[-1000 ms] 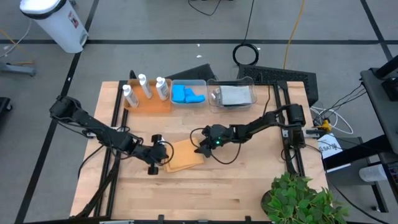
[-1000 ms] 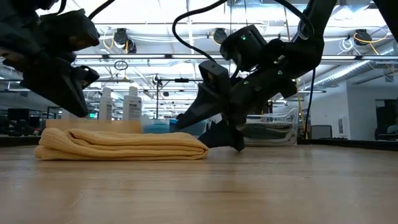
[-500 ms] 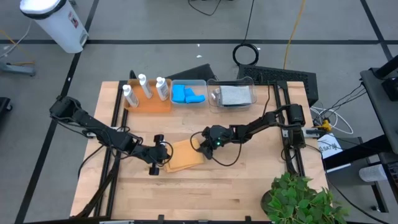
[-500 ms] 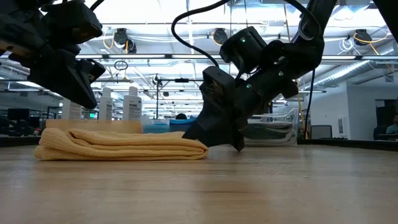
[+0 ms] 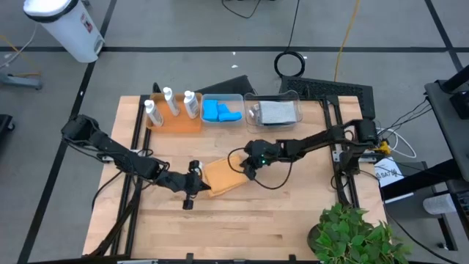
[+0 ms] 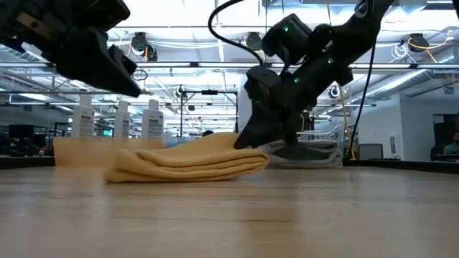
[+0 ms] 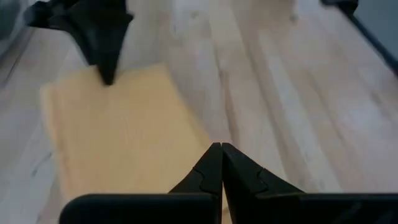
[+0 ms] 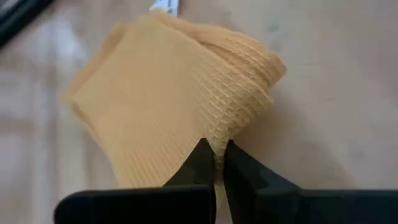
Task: Pick & Place Kitchen Items
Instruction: Put the orange towel into the right transparent bin
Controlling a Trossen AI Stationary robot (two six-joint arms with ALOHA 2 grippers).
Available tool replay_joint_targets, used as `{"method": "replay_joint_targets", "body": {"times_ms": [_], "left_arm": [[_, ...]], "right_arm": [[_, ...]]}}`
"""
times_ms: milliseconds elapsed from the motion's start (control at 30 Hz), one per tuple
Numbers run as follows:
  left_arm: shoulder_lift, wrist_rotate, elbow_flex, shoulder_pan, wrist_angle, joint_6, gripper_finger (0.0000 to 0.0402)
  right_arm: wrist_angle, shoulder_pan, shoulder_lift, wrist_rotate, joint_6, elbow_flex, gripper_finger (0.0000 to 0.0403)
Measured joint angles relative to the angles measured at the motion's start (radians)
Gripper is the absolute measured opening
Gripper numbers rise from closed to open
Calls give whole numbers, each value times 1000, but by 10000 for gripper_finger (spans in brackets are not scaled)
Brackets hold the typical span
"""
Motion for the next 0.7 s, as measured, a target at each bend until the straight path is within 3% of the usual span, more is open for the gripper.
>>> {"method": "replay_joint_targets", "body": {"times_ms": [133,367,533,700], "left_arm": [[71,2,0,12,91,-1,17],[250,4,0,102,177,-50,7],[355,41,1,177,191,-102,22],[407,105,5,223,215,-124,6]], "right_arm": [[-10,14,-43,88,1,0,11],[-6,20,-48,107,-17,1,36],[-25,20,-49,196,-61,1,78],[-124,13,-83,196,18,2,128]]}}
